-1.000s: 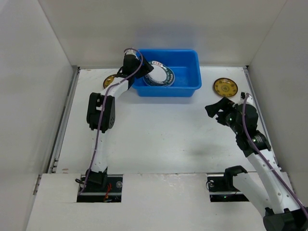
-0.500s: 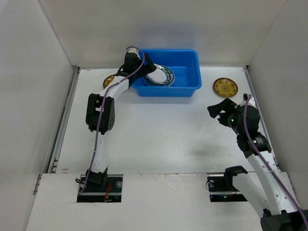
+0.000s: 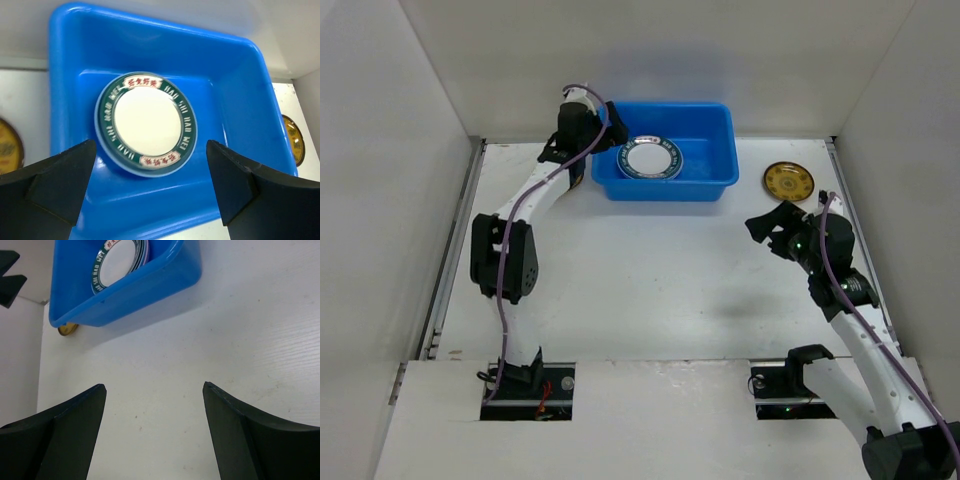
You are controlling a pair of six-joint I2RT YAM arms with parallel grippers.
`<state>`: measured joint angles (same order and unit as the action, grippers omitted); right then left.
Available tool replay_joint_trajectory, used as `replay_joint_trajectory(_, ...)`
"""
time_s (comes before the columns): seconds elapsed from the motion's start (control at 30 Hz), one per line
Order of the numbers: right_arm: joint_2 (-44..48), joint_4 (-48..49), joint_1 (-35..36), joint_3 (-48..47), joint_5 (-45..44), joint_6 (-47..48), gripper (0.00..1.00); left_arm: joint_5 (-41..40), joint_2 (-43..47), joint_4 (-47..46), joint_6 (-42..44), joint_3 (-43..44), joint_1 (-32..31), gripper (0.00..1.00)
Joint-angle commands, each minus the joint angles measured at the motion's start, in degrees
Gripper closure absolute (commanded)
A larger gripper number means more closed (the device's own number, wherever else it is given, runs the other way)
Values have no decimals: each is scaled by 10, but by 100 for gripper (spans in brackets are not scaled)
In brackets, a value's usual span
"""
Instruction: Place the plates into the plastic bin on the countertop
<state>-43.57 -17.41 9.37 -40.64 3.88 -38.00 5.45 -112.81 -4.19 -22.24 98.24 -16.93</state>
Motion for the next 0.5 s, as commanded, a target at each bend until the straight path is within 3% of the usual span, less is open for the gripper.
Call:
replay_joint_trajectory(0.0, 4, 36, 2, 2, 11, -5, 16, -54, 67, -49, -57, -78, 60, 8)
replay_joint_trajectory(0.17, 4, 37, 2, 10, 13, -9, 16, -17, 85, -78, -231, -208, 159, 10)
replay_joint_trajectory(0.3, 3, 41, 3, 15, 13, -16, 16, 9, 86, -139, -319, -289, 191, 12)
replay_joint_trajectory(0.47, 0, 41, 3, 17, 13, -17, 16, 17, 48, -163, -387, -318, 209, 15)
